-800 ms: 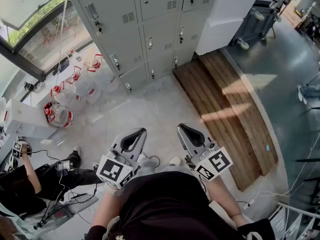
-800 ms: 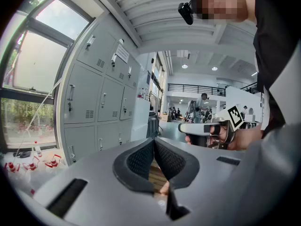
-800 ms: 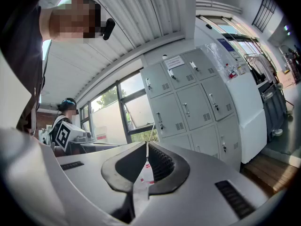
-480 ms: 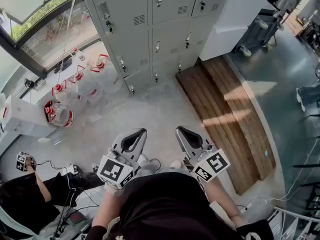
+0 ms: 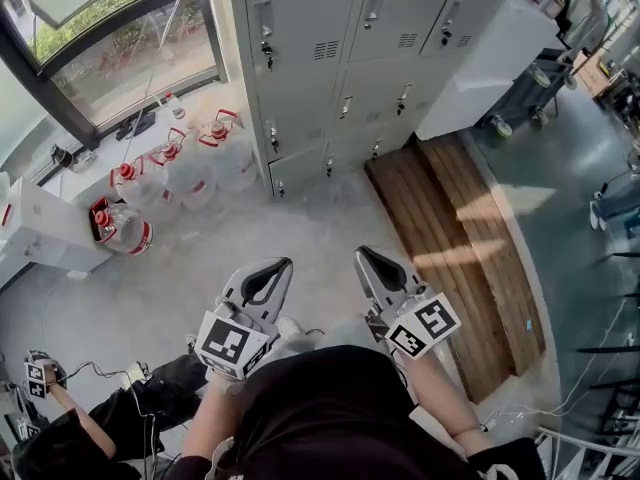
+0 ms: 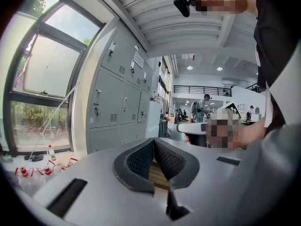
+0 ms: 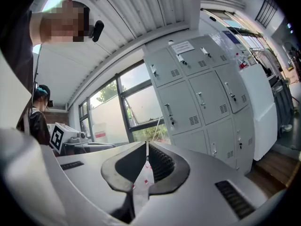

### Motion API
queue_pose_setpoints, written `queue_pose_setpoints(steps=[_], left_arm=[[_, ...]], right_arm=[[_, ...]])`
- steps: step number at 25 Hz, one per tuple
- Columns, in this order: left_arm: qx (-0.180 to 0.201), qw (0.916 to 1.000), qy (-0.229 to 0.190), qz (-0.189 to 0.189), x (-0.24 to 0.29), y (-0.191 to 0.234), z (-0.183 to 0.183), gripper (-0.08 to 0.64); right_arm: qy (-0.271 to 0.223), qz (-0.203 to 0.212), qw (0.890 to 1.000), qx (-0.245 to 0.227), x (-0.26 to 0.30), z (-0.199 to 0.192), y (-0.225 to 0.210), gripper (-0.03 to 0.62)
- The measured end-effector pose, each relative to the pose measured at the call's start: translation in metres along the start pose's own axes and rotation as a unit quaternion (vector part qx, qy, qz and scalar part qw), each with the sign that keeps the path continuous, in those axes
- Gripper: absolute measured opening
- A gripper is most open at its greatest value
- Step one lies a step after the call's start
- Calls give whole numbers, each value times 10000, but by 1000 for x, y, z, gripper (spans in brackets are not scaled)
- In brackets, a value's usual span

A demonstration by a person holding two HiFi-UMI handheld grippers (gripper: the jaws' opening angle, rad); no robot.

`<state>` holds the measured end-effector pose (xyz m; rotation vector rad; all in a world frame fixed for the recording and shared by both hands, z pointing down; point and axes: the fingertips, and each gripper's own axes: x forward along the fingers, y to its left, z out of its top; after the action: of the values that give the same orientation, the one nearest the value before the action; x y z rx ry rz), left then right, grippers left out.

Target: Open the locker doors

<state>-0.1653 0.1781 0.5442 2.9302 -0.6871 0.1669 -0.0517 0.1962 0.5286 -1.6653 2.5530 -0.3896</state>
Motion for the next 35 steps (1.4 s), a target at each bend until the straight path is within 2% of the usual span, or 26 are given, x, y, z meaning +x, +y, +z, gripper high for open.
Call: queue_pose_setpoints(steps=[2, 6, 10, 22, 28, 31, 35], left_arm=[[-87, 10000, -25, 15, -5, 19, -2, 18], [-260, 9988, -52, 422, -8, 58, 3, 18], [-325, 9977, -130, 574, 2, 93, -1, 18], [-386, 9921, 6, 1196, 91, 203, 24, 18], [-429, 9852, 61, 1657, 130, 241, 39, 18], [-488, 9791, 171, 1968, 142, 256, 43, 18], [-465, 9745, 321, 2172, 154, 269, 44, 18]], right_arm=[[102, 36, 9999, -89, 19, -3, 5, 40], [214, 29, 9995, -211, 51, -2, 0, 41], [292, 76, 9993, -216, 87, -5, -15, 41], [441, 831, 9955, -135, 226, 23, -100, 41], [439, 1166, 9922, -49, 281, 44, -138, 41], [480, 1372, 9892, -204, 306, 54, -152, 41], [415, 1541, 9867, -294, 341, 71, -163, 43]])
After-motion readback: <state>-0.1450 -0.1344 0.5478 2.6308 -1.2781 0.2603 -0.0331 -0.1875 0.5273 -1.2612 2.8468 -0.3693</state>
